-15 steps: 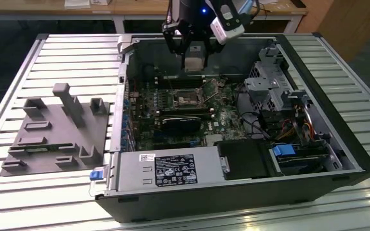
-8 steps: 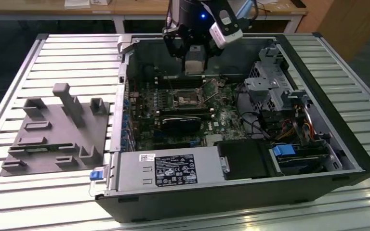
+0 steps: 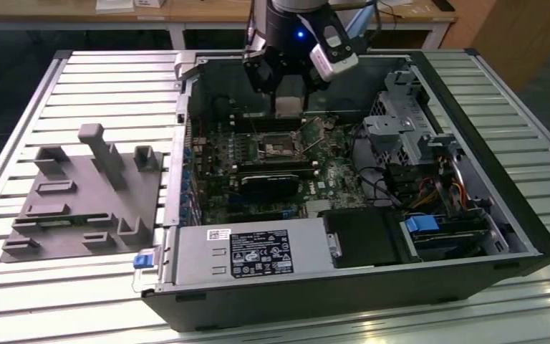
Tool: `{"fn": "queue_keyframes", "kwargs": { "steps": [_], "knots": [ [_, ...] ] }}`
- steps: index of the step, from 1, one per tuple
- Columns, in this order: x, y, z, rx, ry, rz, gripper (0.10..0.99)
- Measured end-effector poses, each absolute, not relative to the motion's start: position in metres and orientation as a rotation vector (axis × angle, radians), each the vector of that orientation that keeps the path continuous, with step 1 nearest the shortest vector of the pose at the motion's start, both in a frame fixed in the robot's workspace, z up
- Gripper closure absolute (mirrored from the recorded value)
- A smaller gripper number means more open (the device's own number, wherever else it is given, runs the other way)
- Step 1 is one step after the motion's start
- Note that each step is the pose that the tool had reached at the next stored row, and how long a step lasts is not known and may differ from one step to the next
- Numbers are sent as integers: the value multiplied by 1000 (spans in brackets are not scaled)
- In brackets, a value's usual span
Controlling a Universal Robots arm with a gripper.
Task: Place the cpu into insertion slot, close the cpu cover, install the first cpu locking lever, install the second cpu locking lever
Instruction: 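Place the cpu into insertion slot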
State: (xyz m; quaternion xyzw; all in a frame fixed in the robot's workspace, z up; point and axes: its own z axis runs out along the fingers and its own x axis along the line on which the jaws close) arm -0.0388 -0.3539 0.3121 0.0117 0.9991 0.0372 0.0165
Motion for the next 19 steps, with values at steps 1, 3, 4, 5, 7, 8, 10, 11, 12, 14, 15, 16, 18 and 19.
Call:
{"fn": "queue_keyframes", "kwargs": {
  "steps": [1,3,4,5,7,8,10,11,12,14,15,16,18,19],
  "knots": [
    [-39,-354,310,37,3106,114,545],
    [-39,-353,307,42,3106,112,545],
    [-39,-353,306,47,3106,110,545],
    [-39,-353,304,51,3106,109,545],
    [-39,-352,301,64,3105,106,545],
    [-40,-352,300,71,3105,105,545],
    [-40,-352,297,100,3103,104,545],
    [-40,-352,296,127,3102,103,545],
    [-40,-352,296,155,3100,103,545],
    [-40,-352,295,210,3096,102,545],
    [-40,-352,294,240,3093,101,545],
    [-40,-352,293,268,3090,100,545],
    [-40,-352,292,324,3084,99,545],
    [-40,-352,291,352,3080,99,545]
  ]
}}
